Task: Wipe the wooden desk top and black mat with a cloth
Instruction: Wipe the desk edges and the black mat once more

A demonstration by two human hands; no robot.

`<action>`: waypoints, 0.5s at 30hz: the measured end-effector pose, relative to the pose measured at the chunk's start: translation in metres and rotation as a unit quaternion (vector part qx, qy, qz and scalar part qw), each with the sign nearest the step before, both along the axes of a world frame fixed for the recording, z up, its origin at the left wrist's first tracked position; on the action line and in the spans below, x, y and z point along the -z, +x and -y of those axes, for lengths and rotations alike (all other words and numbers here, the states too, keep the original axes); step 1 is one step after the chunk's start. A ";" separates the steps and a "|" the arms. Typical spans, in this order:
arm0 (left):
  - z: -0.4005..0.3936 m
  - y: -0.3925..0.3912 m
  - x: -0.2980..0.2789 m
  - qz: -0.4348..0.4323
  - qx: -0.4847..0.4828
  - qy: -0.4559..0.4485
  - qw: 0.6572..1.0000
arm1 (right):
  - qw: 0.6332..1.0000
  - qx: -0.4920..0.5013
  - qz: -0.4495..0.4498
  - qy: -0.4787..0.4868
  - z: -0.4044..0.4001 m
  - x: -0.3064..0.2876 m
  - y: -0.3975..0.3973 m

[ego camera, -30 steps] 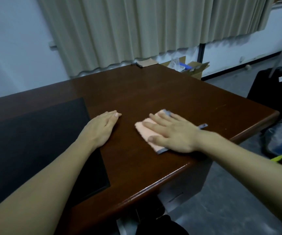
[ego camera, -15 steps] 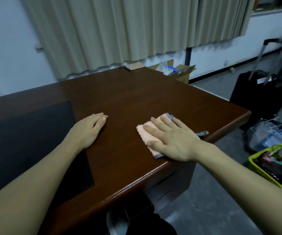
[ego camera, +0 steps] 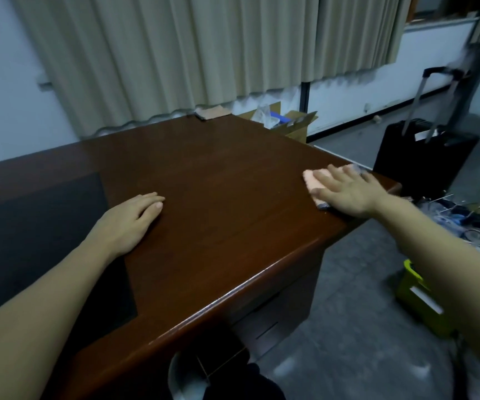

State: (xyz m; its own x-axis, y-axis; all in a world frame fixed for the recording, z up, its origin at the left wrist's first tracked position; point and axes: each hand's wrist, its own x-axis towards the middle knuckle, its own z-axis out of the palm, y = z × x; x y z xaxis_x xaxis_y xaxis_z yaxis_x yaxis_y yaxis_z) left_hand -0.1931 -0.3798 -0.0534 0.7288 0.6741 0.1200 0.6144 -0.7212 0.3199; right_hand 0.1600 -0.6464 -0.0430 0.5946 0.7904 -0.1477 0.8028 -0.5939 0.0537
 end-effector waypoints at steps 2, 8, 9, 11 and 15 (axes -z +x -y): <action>-0.001 0.001 -0.001 0.001 -0.003 0.002 1.000 | 0.999 -0.049 -0.008 0.010 -0.001 0.003 -0.029; -0.002 -0.001 0.000 -0.001 -0.003 0.002 1.000 | 0.986 -0.126 -0.015 0.109 0.020 0.016 -0.039; -0.002 -0.001 0.000 -0.002 -0.001 0.000 1.000 | 0.985 -0.115 -0.012 0.126 0.024 0.017 -0.026; -0.003 -0.002 0.001 -0.002 0.002 -0.002 1.000 | 0.985 -0.074 -0.010 0.157 0.030 0.018 0.001; -0.004 -0.001 0.003 0.002 0.003 -0.003 1.000 | 0.986 -0.014 -0.019 0.168 0.035 0.018 0.046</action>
State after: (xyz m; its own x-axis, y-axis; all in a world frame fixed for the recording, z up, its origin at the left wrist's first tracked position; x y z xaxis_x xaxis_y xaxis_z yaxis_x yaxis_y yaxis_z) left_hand -0.1944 -0.3754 -0.0561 0.7321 0.6707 0.1191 0.6092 -0.7229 0.3261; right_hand 0.2056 -0.6810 -0.0607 0.5713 0.8143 0.1024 0.8164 -0.5511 -0.1728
